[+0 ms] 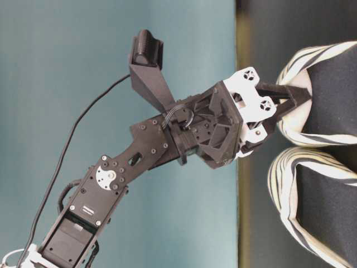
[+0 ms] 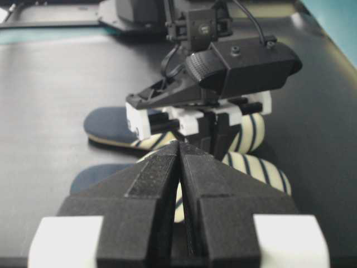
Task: Arrange the slippers with the left arm.
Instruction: 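Push the slippers together side by side with the left gripper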
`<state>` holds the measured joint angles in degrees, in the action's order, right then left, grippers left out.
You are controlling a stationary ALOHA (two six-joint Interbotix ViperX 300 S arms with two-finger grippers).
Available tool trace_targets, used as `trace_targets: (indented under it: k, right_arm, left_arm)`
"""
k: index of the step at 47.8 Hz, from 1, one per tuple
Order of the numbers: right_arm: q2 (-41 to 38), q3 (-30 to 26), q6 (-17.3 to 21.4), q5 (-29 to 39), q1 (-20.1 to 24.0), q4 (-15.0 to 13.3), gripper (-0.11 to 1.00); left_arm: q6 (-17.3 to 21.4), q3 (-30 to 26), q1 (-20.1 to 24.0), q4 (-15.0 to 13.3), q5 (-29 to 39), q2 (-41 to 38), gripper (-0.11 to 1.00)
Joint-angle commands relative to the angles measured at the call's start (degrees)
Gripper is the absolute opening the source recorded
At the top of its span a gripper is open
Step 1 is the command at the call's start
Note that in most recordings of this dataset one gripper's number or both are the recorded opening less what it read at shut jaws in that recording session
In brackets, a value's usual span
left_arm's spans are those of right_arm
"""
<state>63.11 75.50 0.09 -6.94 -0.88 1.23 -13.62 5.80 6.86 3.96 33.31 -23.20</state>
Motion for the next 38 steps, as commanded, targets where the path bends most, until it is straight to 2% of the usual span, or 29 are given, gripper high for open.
trace_targets:
  k: [1,29,31,38]
  right_arm:
    - [-0.3,-0.3,0.1,-0.3,0.4,0.1,0.0]
    - [0.1,-0.1,0.3,-0.3,0.4,0.1,0.0]
    - [0.0,-0.1,0.3,-0.4,0.4,0.0,0.0]
    - [0.1,-0.1,0.3,-0.4,0.4,0.0,0.0]
  left_arm:
    - [0.2,-0.1,0.7,0.1,-0.3,1.2,0.01]
    - [2.0,0.6,-0.5,-0.1,-0.2,1.6,0.03]
    - [1.8,0.6,-0.6,-0.1,0.0,1.6,0.07]
    - [1.3,1.0,-0.9,-0.1,-0.2,1.8,0.51]
